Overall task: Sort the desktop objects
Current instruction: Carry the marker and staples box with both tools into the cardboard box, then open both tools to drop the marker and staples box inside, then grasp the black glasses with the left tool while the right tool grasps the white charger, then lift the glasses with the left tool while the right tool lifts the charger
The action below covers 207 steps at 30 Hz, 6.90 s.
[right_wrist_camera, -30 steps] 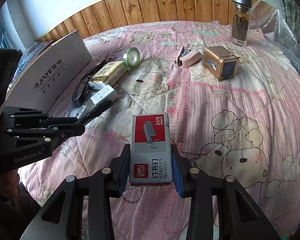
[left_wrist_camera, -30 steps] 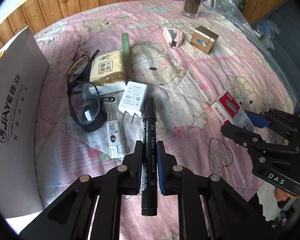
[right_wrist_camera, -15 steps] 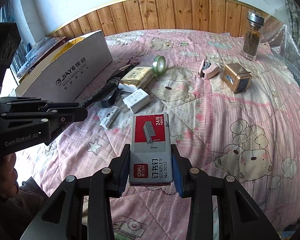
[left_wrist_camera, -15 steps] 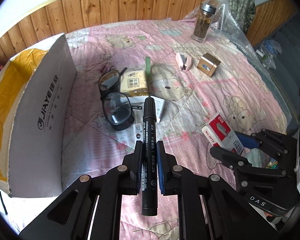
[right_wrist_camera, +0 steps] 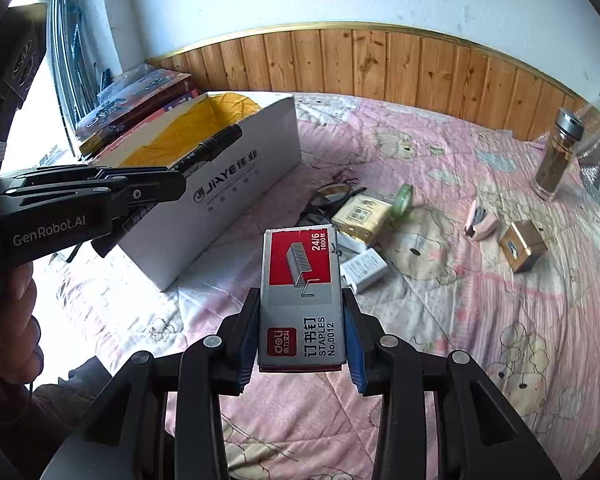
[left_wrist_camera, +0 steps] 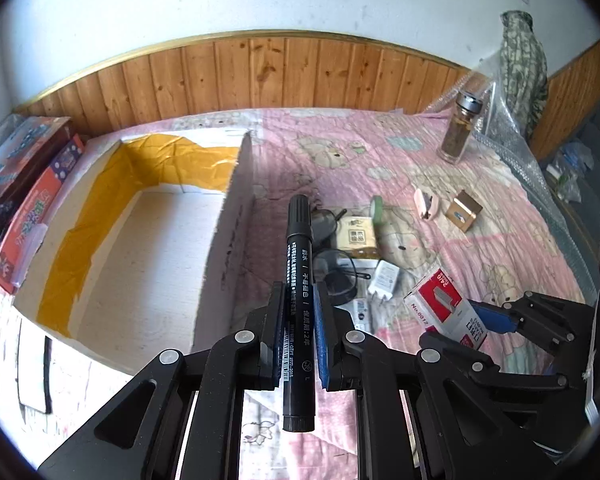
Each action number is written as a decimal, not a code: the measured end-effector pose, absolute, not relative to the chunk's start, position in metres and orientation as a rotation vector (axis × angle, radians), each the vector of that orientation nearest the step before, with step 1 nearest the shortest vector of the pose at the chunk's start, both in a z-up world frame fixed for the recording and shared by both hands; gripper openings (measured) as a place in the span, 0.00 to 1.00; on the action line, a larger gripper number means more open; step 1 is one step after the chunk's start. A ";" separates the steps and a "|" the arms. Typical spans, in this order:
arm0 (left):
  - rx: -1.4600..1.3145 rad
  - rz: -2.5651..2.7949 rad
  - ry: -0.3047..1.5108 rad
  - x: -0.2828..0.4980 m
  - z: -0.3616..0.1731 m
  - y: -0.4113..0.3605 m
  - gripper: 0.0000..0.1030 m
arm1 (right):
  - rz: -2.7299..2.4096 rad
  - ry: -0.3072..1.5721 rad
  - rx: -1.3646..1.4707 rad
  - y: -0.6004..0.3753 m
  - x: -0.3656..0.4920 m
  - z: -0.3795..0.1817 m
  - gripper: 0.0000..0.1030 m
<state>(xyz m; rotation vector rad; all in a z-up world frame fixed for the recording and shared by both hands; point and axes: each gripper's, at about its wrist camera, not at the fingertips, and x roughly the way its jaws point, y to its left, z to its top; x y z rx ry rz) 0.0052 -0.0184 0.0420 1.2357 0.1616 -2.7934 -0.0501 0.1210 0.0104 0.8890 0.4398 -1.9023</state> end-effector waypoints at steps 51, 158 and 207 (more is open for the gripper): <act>1.353 -2.420 0.654 -0.058 0.015 -0.235 0.13 | -1.496 0.713 0.803 -0.146 -0.044 0.046 0.38; 1.427 -2.830 0.188 -0.008 0.066 -0.036 0.38 | -1.824 -0.069 0.858 0.113 -0.081 0.039 0.64; 1.540 -2.411 0.691 -0.211 -0.104 -0.031 0.63 | -2.002 0.224 1.167 0.117 -0.194 -0.099 0.33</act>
